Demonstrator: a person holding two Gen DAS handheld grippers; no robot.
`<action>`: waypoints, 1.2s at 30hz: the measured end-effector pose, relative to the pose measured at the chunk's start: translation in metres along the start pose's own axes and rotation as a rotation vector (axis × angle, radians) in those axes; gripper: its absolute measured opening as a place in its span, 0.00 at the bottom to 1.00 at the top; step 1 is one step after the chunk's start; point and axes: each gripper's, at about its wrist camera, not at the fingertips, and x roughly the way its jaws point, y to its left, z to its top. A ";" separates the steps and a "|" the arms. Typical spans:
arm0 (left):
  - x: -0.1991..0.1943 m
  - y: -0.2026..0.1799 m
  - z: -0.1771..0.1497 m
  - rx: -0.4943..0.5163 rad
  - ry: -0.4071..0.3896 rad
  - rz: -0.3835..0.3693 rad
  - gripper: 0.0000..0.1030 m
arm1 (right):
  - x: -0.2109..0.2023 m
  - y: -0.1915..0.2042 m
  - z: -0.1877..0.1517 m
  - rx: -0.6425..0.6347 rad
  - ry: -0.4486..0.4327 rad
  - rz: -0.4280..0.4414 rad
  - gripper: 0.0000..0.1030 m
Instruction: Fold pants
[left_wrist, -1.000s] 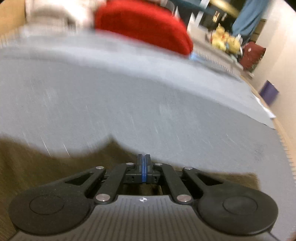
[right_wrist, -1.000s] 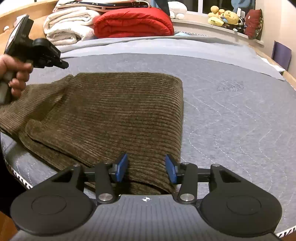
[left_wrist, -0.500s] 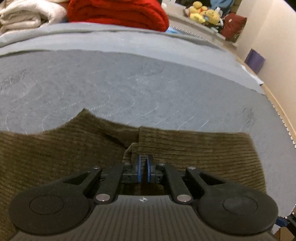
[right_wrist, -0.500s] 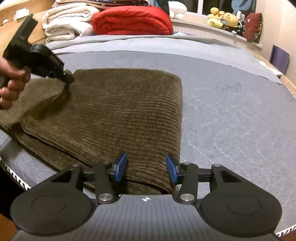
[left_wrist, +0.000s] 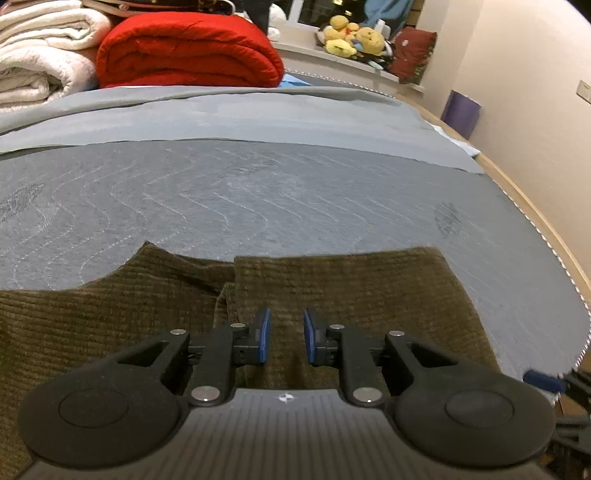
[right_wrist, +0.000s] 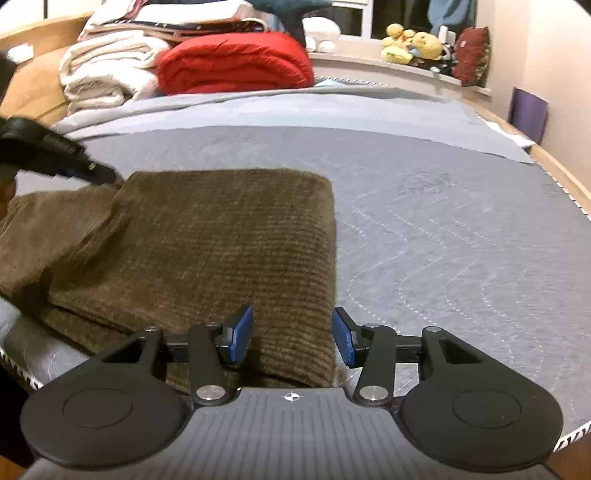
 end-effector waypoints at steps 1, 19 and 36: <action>-0.006 0.000 -0.003 0.009 0.006 -0.014 0.20 | 0.001 0.000 0.000 0.007 0.003 -0.003 0.48; -0.025 0.000 -0.060 0.152 0.223 -0.103 0.30 | 0.017 0.026 0.013 0.021 0.025 -0.083 0.47; -0.105 0.168 -0.064 -0.362 0.072 0.053 0.48 | 0.062 0.187 0.039 -0.215 0.063 0.232 0.50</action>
